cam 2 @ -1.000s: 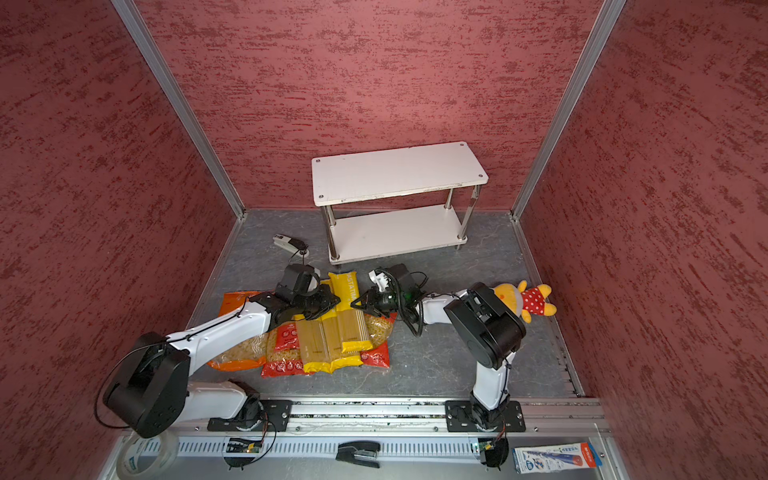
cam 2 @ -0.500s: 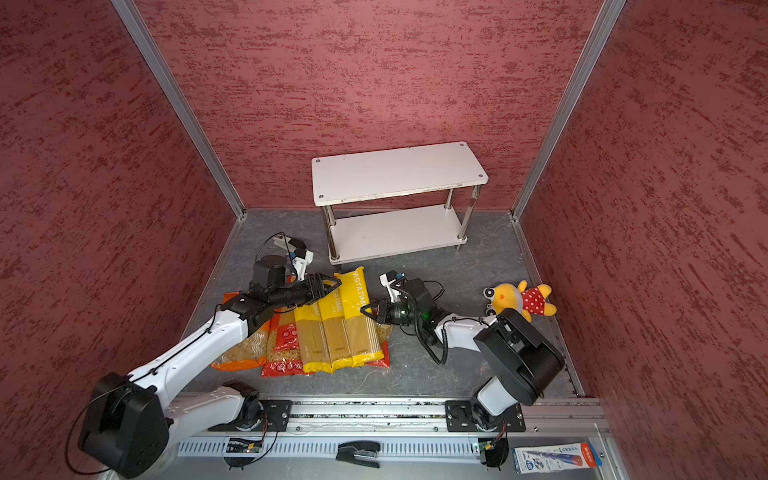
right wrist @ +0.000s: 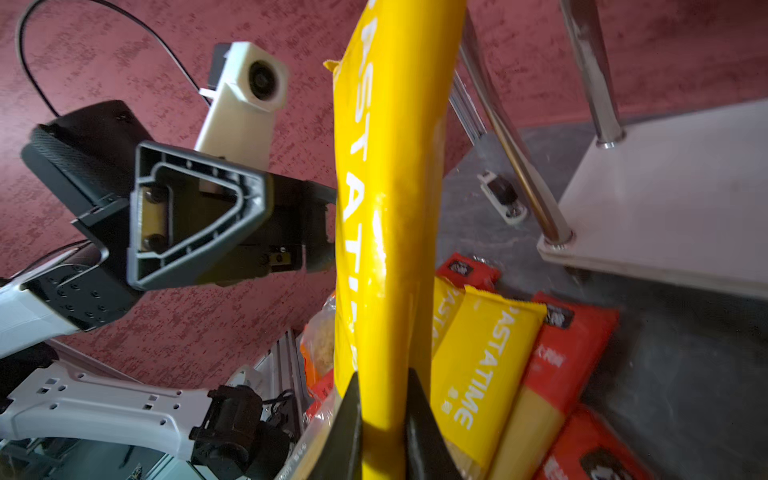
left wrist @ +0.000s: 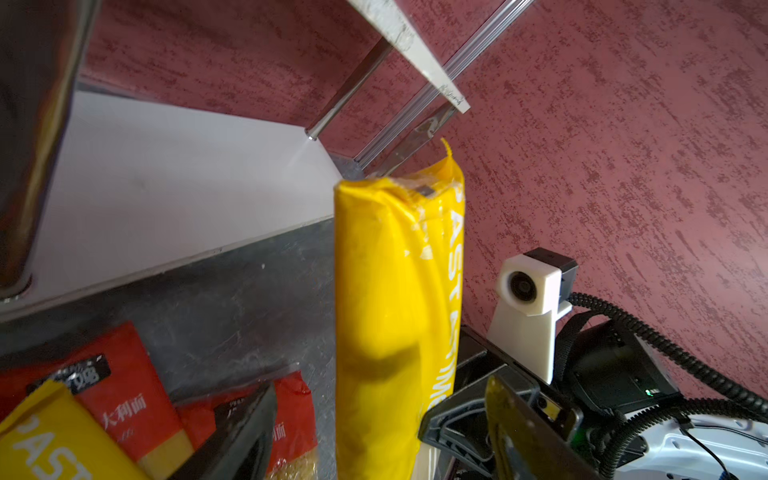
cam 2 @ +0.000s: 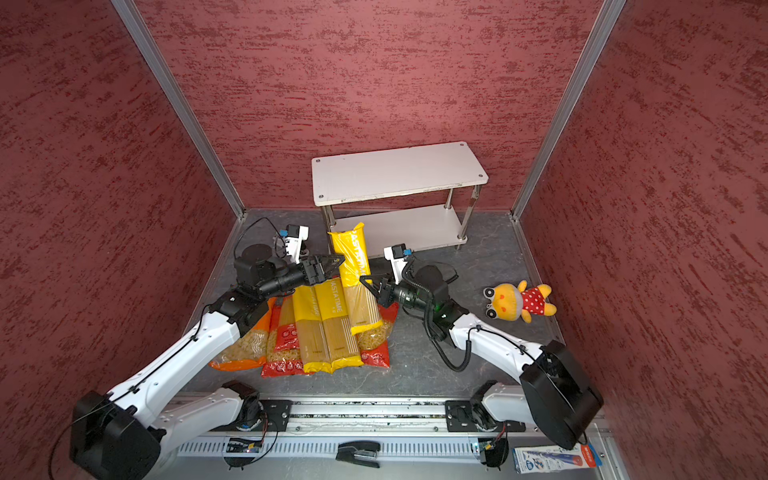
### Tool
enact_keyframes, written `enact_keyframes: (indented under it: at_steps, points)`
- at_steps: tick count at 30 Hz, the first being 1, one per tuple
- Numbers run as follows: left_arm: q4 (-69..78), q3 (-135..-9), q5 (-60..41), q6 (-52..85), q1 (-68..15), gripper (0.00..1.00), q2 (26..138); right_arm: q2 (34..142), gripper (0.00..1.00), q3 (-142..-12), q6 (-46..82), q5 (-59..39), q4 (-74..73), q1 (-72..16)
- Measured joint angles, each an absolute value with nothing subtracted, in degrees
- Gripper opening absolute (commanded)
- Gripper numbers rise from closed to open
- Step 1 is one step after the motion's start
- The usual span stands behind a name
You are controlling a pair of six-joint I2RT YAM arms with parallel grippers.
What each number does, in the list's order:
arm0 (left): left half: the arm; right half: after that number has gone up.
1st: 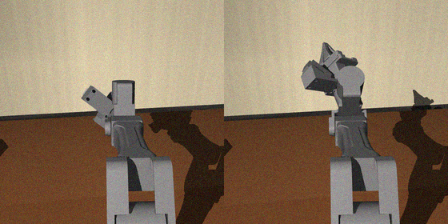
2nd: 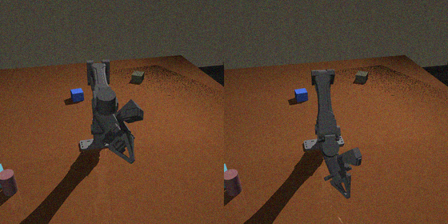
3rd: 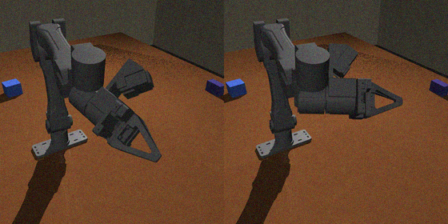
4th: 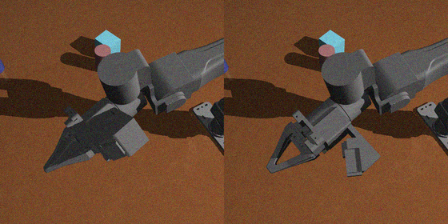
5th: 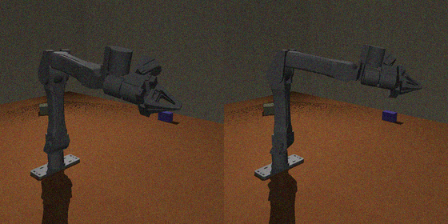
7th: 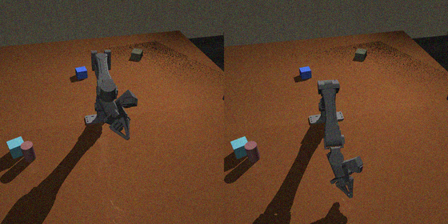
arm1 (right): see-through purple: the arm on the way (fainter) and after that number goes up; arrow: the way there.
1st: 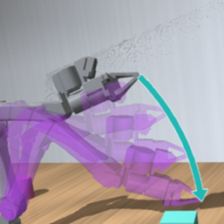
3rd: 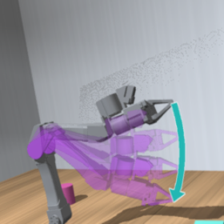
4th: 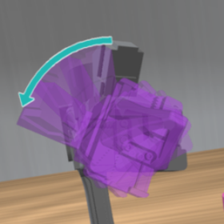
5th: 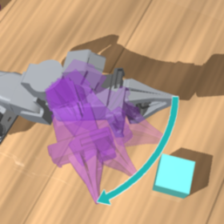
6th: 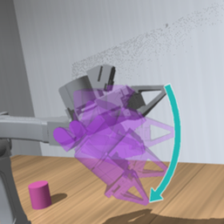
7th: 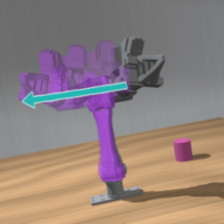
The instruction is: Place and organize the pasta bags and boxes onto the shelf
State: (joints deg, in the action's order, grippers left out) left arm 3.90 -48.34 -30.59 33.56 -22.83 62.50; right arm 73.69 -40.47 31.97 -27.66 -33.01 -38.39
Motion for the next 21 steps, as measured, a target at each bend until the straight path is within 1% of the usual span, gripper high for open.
enact_keyframes:
  at_steps: [6, 8, 10, 12, 14, 15, 18, 20, 21]
  points:
    - [5.4, -55.0, -32.9, 28.5, -22.3, 0.67, 67.0, 76.2, 0.00, -47.8, 30.5, -29.6, -33.1, -38.0]
    - [6.8, -56.8, -34.7, 27.9, -22.2, 0.61, 68.9, 77.5, 0.00, -49.6, 30.3, -30.4, -32.5, -37.8]
    - [8.4, -58.2, -36.3, 27.7, -22.2, 0.48, 70.7, 78.7, 0.00, -51.2, 30.1, -31.3, -31.7, -37.3]
    - [9.8, -59.0, -37.5, 27.6, -22.2, 0.29, 71.9, 79.6, 0.01, -52.0, 30.2, -31.9, -31.5, -36.9]
    - [10.5, -59.5, -38.2, 27.9, -21.8, 0.14, 72.5, 79.9, 0.06, -52.2, 30.9, -32.3, -31.7, -36.2]
    - [10.7, -59.7, -38.3, 27.8, -21.7, 0.10, 72.8, 79.9, 0.08, -52.2, 31.2, -32.4, -31.9, -35.9]
    - [11.2, -60.6, -38.7, 28.2, -21.8, 0.02, 73.7, 79.9, 0.19, -52.4, 32.1, -32.6, -32.2, -35.3]
    - [11.5, -61.3, -39.0, 28.5, -21.8, 0.00, 74.2, 80.0, 0.30, -52.6, 33.1, -32.6, -32.2, -34.7]
    - [11.6, -61.8, -39.2, 28.7, -21.8, 0.00, 74.4, 80.1, 0.38, -52.8, 33.8, -32.7, -32.5, -34.3]
